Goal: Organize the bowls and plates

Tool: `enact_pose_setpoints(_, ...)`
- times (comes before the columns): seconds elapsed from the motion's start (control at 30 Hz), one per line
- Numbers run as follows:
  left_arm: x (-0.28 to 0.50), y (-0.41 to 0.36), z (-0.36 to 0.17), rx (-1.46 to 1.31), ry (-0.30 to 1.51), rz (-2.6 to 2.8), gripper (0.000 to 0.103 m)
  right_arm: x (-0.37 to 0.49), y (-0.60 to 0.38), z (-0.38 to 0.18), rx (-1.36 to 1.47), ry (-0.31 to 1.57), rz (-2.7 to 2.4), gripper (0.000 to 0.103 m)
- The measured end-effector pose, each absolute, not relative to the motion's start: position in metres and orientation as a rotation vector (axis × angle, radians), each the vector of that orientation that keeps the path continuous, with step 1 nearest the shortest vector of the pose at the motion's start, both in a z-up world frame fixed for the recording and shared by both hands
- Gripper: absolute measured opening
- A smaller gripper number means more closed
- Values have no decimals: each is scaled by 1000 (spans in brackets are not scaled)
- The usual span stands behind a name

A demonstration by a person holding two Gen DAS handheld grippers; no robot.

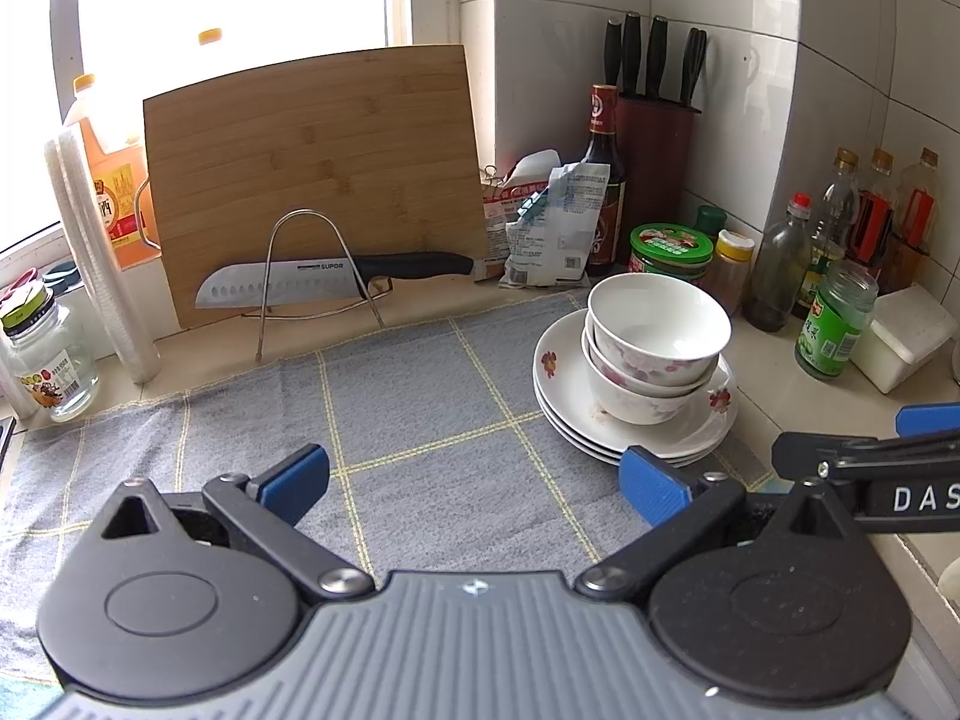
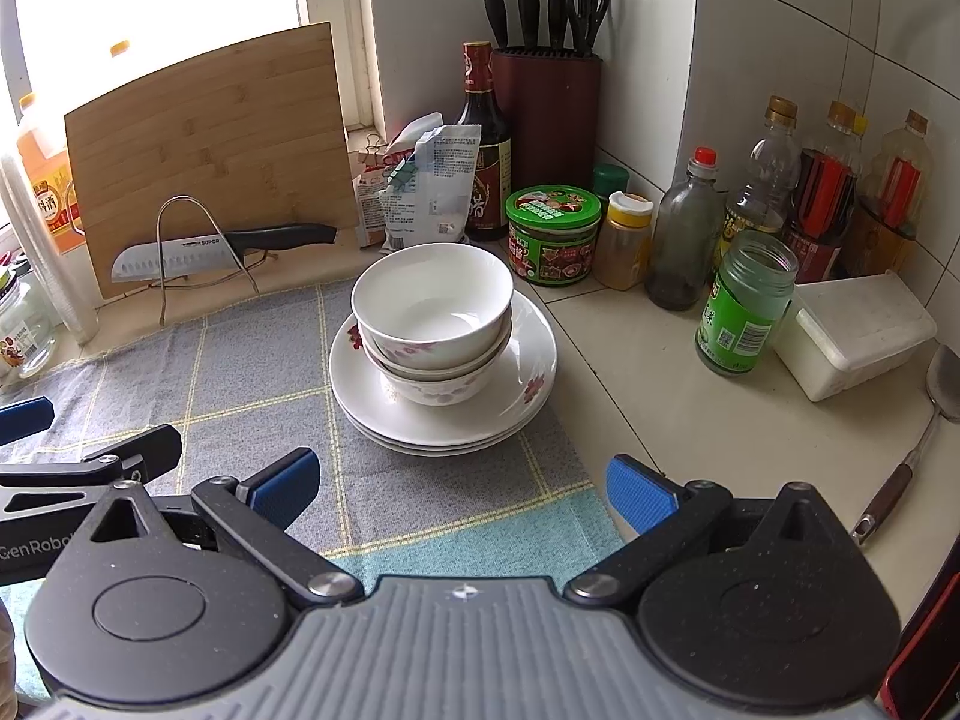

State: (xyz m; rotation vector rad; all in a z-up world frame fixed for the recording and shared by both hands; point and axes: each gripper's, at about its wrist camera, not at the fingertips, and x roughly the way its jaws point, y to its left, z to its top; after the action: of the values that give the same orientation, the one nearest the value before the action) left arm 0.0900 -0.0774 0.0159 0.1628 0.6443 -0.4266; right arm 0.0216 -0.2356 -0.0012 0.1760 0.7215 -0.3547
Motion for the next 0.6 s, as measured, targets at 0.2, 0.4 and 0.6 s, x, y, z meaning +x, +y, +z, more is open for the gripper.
enact_pose_setpoints(0.2,90,-78,16,162,644,-425,102,22,-236,-1,175,721,-355,103)
enact_pose_setpoints(0.4,90,-78,16,163,644,-426,102,22,-236,-1,175,720,-356,103)
enact_pose_setpoints(0.6,90,-78,17,159,645,-424,102,23,-235,0,171,720,-356,103)
